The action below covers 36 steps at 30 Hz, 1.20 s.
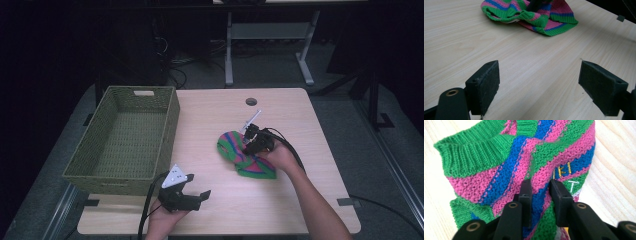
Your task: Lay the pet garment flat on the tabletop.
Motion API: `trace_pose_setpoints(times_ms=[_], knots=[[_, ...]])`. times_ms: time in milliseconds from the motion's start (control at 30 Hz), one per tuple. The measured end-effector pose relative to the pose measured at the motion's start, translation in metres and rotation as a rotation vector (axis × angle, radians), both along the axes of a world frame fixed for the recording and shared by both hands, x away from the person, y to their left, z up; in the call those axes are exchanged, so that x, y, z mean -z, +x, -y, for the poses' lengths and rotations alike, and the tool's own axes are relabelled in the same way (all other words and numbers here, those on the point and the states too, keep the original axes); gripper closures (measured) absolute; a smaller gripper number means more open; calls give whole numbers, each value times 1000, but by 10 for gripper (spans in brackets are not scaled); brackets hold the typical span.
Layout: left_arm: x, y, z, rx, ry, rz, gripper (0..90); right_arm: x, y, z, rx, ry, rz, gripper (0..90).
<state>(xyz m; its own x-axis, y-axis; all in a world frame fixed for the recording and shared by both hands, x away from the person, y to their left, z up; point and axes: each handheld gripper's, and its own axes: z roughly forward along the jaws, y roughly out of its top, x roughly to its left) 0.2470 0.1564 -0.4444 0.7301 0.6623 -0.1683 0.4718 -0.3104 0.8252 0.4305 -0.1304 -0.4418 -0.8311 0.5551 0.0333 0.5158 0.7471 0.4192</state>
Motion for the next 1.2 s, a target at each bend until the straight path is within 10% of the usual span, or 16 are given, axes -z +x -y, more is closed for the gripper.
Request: trace_pose_setpoints(times_ms=[1200], knots=[[-1,-1,-1,-3,4,14,168,-17,-9,8,13,76,16,787]])
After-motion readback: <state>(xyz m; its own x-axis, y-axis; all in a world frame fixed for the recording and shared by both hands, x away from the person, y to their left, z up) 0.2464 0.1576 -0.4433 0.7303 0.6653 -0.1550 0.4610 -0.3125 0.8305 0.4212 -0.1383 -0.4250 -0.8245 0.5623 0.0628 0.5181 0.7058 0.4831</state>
